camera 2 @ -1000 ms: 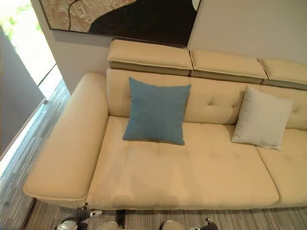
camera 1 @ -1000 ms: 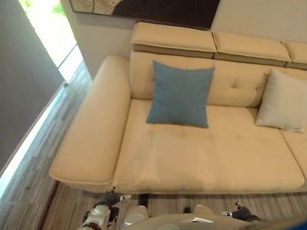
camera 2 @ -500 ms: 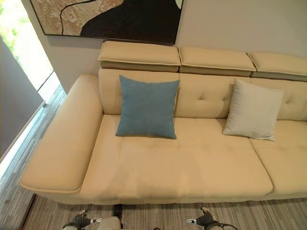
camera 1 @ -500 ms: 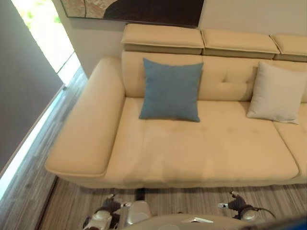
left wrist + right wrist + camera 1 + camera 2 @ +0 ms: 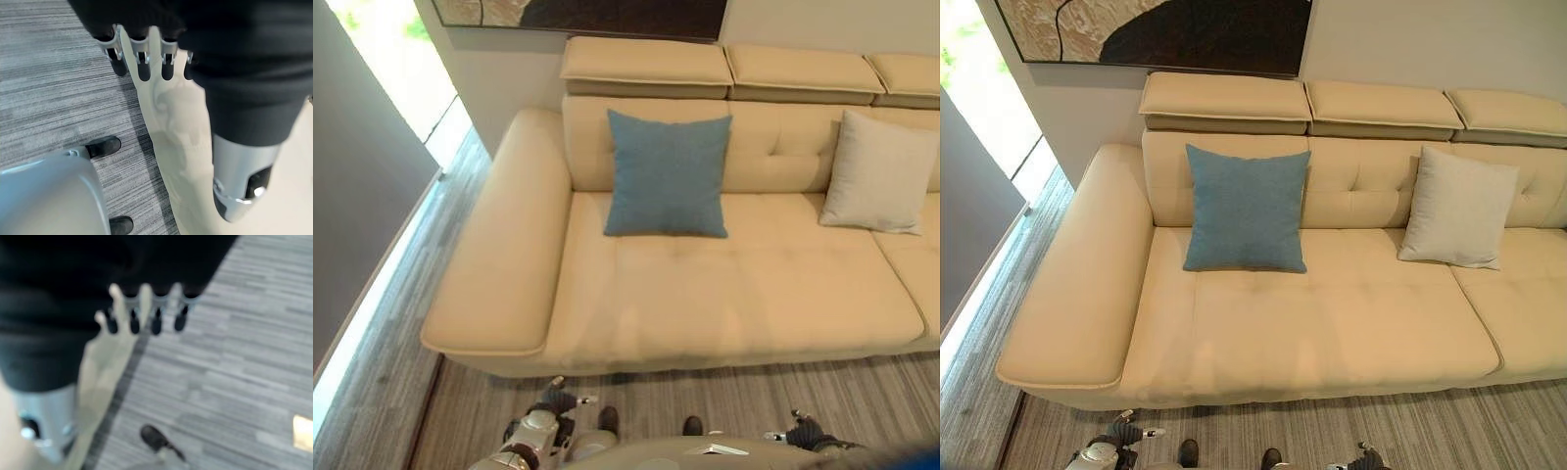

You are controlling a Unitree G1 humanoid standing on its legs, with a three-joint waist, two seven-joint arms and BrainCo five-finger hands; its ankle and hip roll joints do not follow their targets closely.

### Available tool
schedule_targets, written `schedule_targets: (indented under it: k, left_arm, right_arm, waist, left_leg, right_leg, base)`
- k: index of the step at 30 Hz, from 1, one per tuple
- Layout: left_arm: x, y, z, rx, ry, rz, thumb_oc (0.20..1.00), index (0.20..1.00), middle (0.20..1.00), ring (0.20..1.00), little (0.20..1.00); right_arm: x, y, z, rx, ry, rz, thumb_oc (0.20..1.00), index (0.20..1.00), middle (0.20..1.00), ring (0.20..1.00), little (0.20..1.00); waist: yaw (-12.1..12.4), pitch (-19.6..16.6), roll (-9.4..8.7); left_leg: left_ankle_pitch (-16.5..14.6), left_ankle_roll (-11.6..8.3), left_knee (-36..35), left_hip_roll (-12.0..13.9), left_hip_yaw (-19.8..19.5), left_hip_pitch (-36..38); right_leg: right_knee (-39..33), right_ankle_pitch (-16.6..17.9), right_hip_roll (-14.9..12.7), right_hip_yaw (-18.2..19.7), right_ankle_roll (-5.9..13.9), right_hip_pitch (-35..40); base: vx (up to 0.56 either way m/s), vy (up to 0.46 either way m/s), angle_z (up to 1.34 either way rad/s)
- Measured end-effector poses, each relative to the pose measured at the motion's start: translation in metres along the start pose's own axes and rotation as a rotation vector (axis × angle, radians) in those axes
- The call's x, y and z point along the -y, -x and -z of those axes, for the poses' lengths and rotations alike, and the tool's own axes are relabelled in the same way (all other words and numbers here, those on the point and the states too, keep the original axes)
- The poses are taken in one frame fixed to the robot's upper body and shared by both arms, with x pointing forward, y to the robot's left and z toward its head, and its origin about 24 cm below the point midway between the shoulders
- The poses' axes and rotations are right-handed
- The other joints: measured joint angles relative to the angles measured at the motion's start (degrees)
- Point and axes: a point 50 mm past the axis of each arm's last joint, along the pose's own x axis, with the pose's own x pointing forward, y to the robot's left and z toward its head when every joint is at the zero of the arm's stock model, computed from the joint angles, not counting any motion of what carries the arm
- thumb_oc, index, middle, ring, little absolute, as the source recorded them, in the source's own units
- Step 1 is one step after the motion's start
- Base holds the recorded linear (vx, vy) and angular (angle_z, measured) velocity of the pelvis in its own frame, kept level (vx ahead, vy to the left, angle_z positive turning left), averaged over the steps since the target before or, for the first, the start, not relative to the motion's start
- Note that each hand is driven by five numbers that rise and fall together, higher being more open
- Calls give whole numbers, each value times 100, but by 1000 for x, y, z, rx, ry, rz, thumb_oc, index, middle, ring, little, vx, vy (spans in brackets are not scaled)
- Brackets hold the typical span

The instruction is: Pick up all the scattered cushions and arrange them neatly on the sofa.

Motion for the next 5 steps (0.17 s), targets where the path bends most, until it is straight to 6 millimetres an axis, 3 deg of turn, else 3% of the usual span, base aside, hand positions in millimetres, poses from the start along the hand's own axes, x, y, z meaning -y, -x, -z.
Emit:
schedule_targets:
  k: [5]
  left_arm:
    - [-8,4,19,-46,-16,-20,1000,1000,1000,1000,1000]
  right_arm:
    - [-1,1,5,-18,2,-3,1000,1000,1000,1000,1000]
  waist:
    - [-6,-174,109]
  left_leg:
    - [12,12,-119,-45,47,194]
  right_leg:
    - [-329,140,-12,10,16,268]
  base:
    - [25,53,-4]
